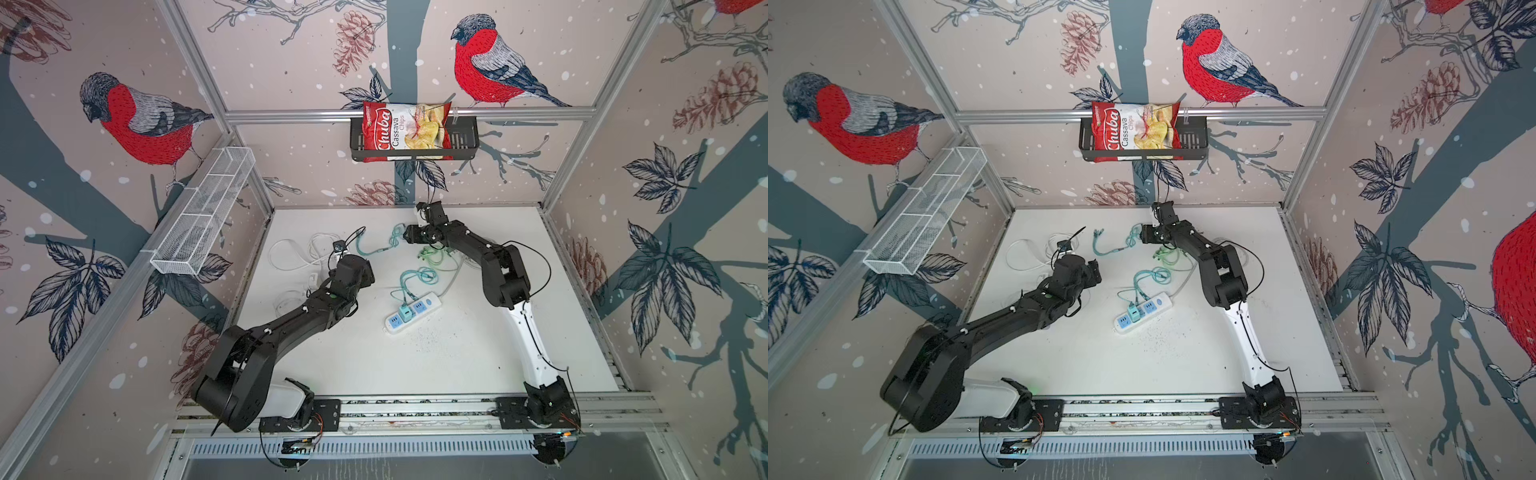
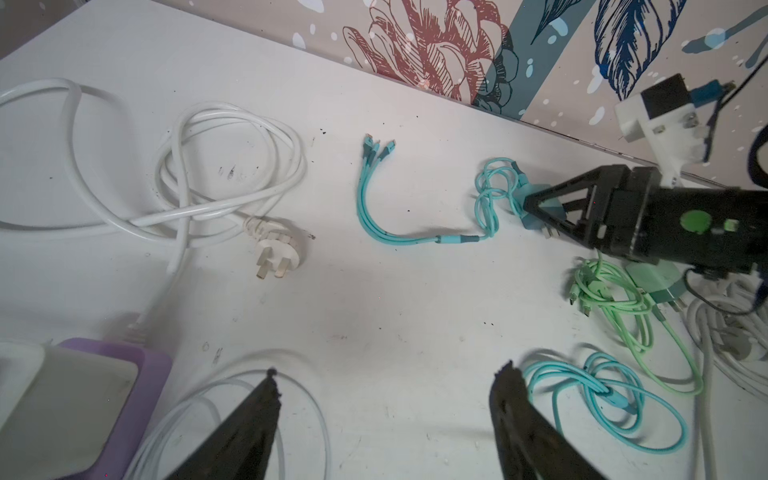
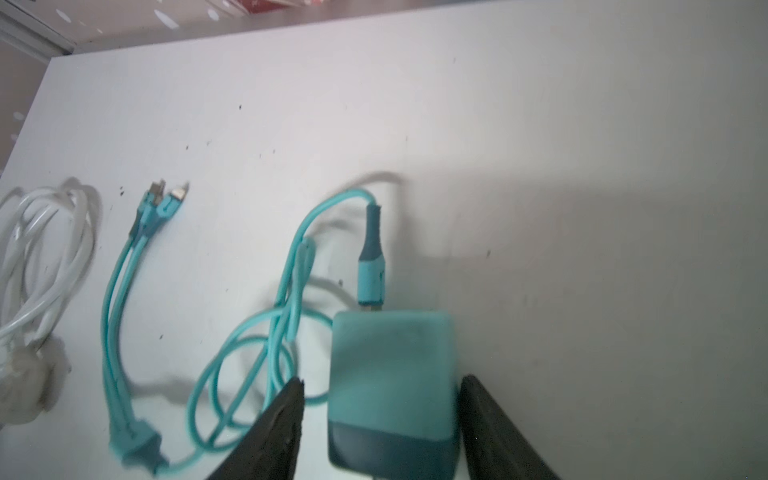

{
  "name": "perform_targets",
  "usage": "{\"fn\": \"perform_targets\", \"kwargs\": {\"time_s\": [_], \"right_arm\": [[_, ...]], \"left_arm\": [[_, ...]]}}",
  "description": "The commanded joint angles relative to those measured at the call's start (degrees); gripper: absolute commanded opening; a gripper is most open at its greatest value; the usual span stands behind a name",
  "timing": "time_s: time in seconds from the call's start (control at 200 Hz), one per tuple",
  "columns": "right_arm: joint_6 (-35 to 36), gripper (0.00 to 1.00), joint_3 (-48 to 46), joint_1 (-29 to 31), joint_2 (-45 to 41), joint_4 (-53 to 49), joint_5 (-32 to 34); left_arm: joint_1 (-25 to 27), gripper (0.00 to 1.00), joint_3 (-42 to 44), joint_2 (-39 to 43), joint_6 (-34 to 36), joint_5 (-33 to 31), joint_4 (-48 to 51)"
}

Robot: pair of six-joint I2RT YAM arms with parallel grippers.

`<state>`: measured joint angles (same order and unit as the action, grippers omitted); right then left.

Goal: Insert the plug
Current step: 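Close the left gripper on the second teal charger while the right gripper hovers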

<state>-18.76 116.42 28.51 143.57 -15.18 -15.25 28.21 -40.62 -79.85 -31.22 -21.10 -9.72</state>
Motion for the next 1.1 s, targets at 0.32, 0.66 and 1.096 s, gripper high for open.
{"fn": "perform_targets", "kwargs": {"time_s": [0.32, 0.66, 1.096], "right_arm": [[-11.21, 0.63, -17.58, 7.28, -8.50, 2.36, -11.53], [-11.12, 0.66, -24.88, 4.75, -17.42, 3.07, -9.67], [-8.62, 0.64, -28.01, -3.12, -24.94, 3.96, -9.44]], "left_arm": [[-0.69, 0.78, -0.58, -9.38, 7.64, 5.12, -15.34], [-0.78, 0.78, -3.11, -15.82, 17.31, 13.11, -23.67], [-2.26, 0.67, -33.65, -37.83, 17.71, 20.51, 0.91]]}}
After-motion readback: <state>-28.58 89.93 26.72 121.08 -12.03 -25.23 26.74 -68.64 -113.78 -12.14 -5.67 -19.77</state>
